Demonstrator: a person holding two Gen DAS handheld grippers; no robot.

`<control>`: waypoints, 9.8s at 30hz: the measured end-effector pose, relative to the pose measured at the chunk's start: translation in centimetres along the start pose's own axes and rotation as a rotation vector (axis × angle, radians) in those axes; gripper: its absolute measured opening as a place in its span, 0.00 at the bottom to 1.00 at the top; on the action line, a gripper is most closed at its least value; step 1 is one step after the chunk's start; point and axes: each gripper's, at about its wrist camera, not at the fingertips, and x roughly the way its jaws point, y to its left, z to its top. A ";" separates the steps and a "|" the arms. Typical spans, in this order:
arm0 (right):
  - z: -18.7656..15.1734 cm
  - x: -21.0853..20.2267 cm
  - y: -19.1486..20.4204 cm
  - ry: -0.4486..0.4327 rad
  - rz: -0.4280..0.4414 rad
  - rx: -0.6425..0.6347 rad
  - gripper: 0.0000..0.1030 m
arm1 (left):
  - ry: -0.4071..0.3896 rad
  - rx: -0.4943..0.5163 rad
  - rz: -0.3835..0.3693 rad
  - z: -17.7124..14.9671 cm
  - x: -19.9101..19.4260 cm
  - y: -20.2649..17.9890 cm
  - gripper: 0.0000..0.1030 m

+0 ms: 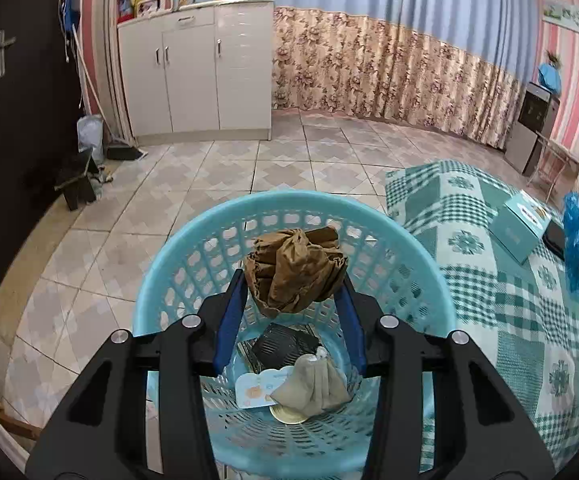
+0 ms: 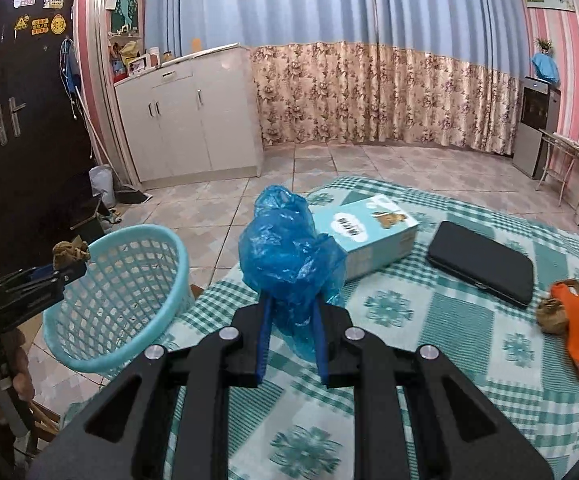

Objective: Collect trash
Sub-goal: 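Drop the paper bag in the basket with left tool while right tool drops blue bag, then grasp a large orange peel with the left tool while the right tool grasps another peel, then drop the peel in the basket with left tool while right tool drops its peel, then grasp the crumpled brown paper with the left tool while the right tool grasps the tangerine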

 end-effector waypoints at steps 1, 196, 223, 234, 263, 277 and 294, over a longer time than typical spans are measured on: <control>0.0 0.2 0.4 0.003 0.002 -0.006 0.18 | 0.005 -0.002 -0.001 0.0 0.2 0.3 0.42; 0.0 1.6 2.0 0.034 -0.046 -0.097 0.27 | 0.036 0.024 -0.040 1.4 1.4 2.5 0.30; -0.2 8.5 16.1 0.043 0.161 -0.194 0.30 | -0.097 -0.120 0.156 -2.0 -4.1 9.8 0.94; -0.2 7.5 14.8 0.035 0.141 -0.193 0.82 | -0.098 -0.132 0.181 -1.9 -5.0 10.1 0.95; -5.9 -9.1 -17.4 0.033 -0.303 0.011 0.89 | -0.116 0.004 -0.058 -1.8 -8.1 -10.4 0.95; -10.8 -11.4 -31.6 0.069 -0.477 0.237 0.89 | -0.030 0.129 -0.242 -4.2 -5.3 -25.0 0.95; -13.2 -13.0 -36.4 0.061 -0.548 0.331 0.89 | 0.131 0.342 -0.461 -7.2 -0.3 -46.6 0.94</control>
